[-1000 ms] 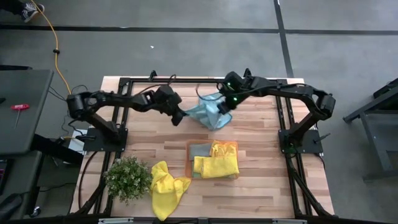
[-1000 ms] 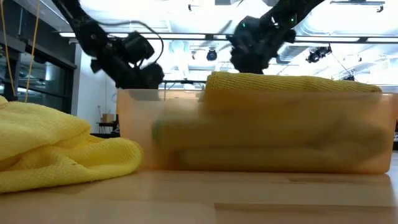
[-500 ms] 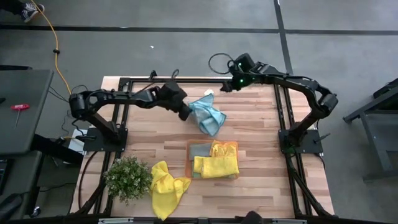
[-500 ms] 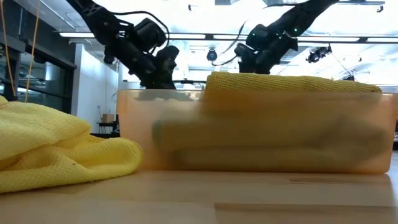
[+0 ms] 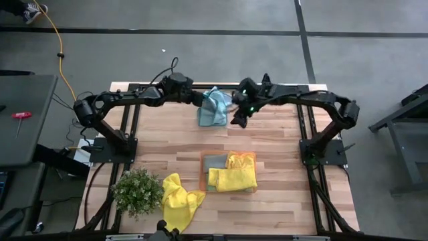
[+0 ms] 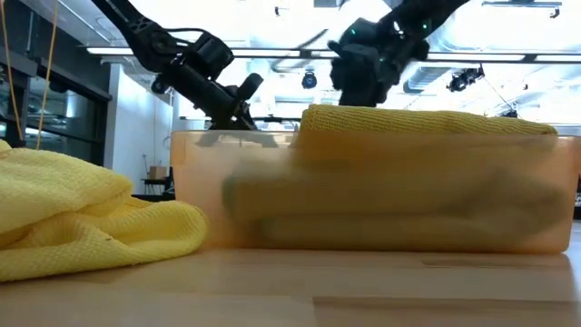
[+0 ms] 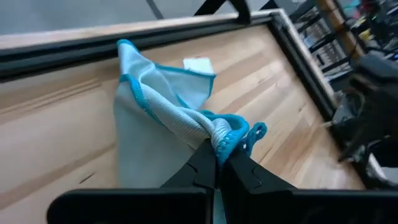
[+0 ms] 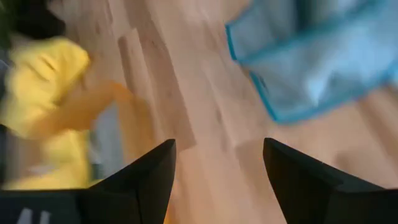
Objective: Fold microfiber towels
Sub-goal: Fold the blue microfiber towel
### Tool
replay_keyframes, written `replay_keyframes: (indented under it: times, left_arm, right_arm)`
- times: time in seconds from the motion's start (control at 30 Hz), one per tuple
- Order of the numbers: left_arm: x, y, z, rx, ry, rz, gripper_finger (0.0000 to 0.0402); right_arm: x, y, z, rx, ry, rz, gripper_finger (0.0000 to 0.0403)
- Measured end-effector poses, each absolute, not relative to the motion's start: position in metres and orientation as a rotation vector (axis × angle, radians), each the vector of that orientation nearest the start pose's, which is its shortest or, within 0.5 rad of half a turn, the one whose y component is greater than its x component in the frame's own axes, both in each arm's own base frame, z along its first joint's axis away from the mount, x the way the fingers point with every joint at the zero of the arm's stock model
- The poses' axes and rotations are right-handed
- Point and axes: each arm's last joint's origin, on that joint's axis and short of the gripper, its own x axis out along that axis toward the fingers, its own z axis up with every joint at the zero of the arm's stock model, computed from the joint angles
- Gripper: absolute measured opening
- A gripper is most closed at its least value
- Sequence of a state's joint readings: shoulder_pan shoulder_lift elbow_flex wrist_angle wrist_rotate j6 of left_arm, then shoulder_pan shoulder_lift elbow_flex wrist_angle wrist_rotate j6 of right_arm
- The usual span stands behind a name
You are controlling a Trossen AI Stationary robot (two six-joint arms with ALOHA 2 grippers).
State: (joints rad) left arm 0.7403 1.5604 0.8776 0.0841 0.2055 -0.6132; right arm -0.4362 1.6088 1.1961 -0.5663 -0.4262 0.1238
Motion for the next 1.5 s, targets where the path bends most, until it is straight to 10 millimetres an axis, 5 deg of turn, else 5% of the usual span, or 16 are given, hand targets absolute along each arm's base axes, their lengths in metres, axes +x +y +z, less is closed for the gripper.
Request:
replay_keyframes:
  times: [0.17, 0.37, 0.73, 1.13, 1.23, 1.37, 1.5]
  left_arm:
    - [0.244, 0.212, 0.203, -0.858, 0.399, 0.672, 0.0]
    - [0.244, 0.21, 0.201, -0.864, 0.422, 0.673, 0.0]
    - [0.244, 0.208, 0.201, -0.891, 0.442, 0.615, 0.0]
    - [0.244, 0.208, 0.2, -0.897, 0.448, 0.606, 0.0]
    - [0.243, 0.209, 0.2, -0.896, 0.447, 0.61, 0.0]
    - [0.239, 0.213, 0.201, -0.889, 0.443, 0.616, 0.0]
    - [0.231, 0.221, 0.201, -0.913, 0.429, 0.609, 0.0]
  right_arm:
    - [0.346, -0.093, 0.235, 0.134, 0.796, -0.007, 0.0224]
    - [0.388, -0.064, 0.199, -0.159, 0.733, -0.115, 0.0201]
    - [0.408, -0.059, 0.135, -0.362, 0.848, -0.251, 0.0177]
    - [0.443, -0.065, 0.122, -0.509, 0.942, -0.256, 0.017]
    - [0.45, -0.066, 0.131, -0.507, 0.923, -0.266, 0.0132]
    - [0.454, -0.068, 0.141, -0.448, 0.947, -0.28, 0.0026]
    - [0.453, -0.074, 0.15, -0.264, 0.992, -0.259, 0.0013]
